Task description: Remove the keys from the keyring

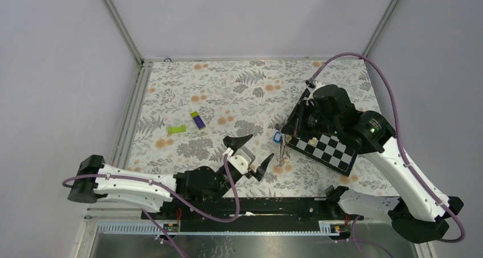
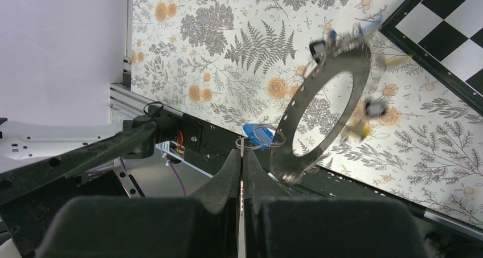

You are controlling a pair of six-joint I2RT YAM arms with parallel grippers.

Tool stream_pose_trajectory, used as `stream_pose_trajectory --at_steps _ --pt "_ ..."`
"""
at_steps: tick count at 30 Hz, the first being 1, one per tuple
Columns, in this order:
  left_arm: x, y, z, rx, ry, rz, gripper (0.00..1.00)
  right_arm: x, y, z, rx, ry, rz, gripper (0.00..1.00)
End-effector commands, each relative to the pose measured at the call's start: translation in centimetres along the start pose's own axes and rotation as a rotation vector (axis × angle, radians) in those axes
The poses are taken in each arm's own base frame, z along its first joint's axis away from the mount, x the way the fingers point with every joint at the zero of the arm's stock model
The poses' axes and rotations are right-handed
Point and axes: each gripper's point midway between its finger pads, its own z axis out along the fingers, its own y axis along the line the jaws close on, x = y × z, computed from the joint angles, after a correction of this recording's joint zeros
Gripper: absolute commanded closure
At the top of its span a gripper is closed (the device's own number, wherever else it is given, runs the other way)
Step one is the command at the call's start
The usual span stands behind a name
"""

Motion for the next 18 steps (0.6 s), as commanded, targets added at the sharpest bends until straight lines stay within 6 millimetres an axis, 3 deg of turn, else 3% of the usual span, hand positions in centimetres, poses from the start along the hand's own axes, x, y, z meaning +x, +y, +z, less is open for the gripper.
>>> stream_pose_trajectory --at_steps 1,8,18 --pt "-1.0 2.5 -0.1 -0.141 -0.055 -0.003 0.14 -0.1 1.8 -0.6 -0.093 -0.002 0.016 1.0" --pt "-0.6 0.9 0.4 -0.066 -0.074 0.054 0.15 1.8 3.2 -1.0 -0.19 0.106 -0.042 1.0" --pt "-1.7 -0.3 0.1 0.022 -0.113 -0.002 0.2 3.1 3.3 -2.0 -0.244 0.162 -0.135 1.0"
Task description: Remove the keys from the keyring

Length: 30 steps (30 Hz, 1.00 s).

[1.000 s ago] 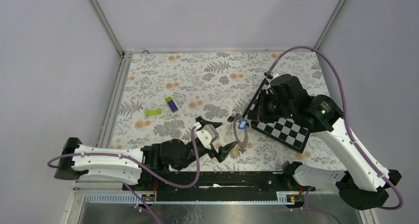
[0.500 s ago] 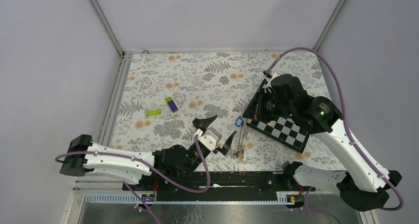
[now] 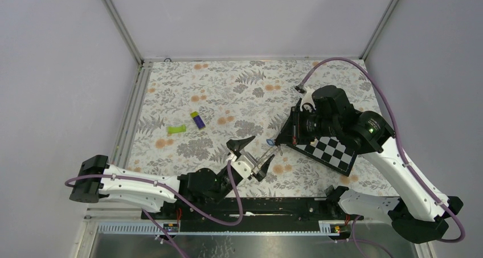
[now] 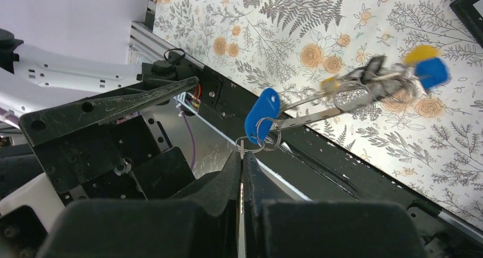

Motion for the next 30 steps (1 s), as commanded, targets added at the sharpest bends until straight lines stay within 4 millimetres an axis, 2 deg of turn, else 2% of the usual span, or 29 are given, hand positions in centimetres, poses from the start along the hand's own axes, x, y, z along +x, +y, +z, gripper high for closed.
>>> stream_pose_trajectory --at_steps 1,10,21,30 --pt "-2.7 -0.1 0.0 0.028 -0.081 -0.082 0.21 0.3 1.6 -1.0 -0.091 0.008 -0.069 1.0" --pt "-2.7 -0.7 0.4 0.036 -0.078 -0.078 0.3 1.3 2.3 -1.3 -0.145 0.063 -0.116 1.0" --pt "-4.1 -1.8 0.6 0.105 -0.1 -0.087 0.4 2.5 2.1 -1.6 -0.156 0.126 -0.146 1.0" --pt "-4.0 -2.7 1.0 0.131 -0.099 -0.078 0.49 3.2 2.3 -1.7 -0.177 0.167 -0.159 1.0"
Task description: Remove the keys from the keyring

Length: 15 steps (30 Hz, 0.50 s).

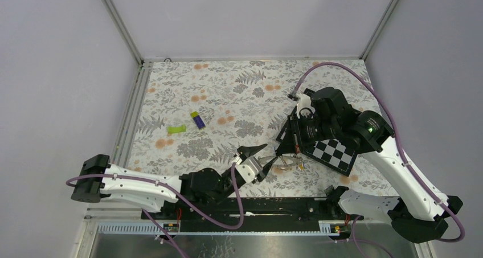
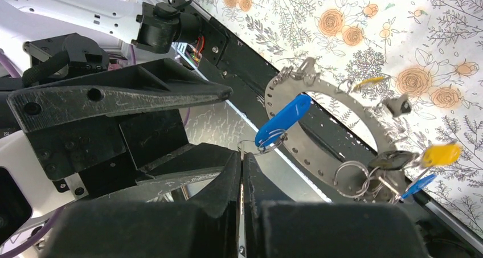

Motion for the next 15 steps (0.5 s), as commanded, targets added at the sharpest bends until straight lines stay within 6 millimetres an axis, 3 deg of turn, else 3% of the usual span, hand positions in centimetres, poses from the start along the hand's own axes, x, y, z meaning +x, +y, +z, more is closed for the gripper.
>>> stream_pose_trajectory --at_steps 1,15 --pt "-2.75 -0.56 0.83 0.02 -0.069 -0.054 0.5 0.05 1.71 -0.73 -0.08 0.01 -0.042 1.0" --pt "-2.44 -1.3 1.56 0.06 -0.058 -0.06 0.65 0.83 2.27 -0.78 -0.126 0.046 -0.056 1.0"
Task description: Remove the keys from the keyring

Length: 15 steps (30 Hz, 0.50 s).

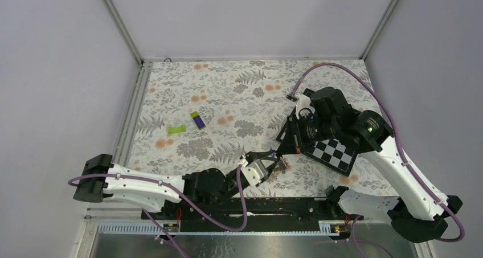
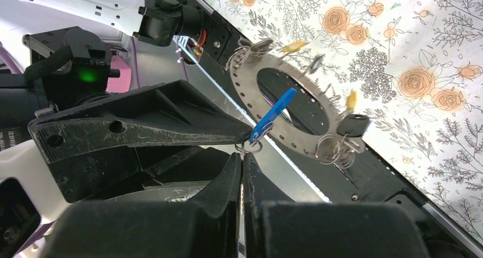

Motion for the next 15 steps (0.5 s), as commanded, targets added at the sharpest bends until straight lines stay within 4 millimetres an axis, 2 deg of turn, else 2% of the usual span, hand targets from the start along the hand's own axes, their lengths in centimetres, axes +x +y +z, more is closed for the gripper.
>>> stream_pose_trajectory --at_steps 1,7,15 --pt "-2.6 0.7 0.9 -0.02 -0.064 -0.062 0.65 0.5 2.3 -0.8 -0.119 0.027 -0.034 1.0" --pt "-2.6 1.0 1.0 -0.02 -0.065 -0.072 0.7 1.1 2.5 -0.7 -0.141 0.054 -0.036 1.0" --pt "-2.4 1.4 1.2 -0.033 -0.059 -0.084 0.84 1.7 3.0 -1.0 -0.18 0.074 -0.038 1.0"
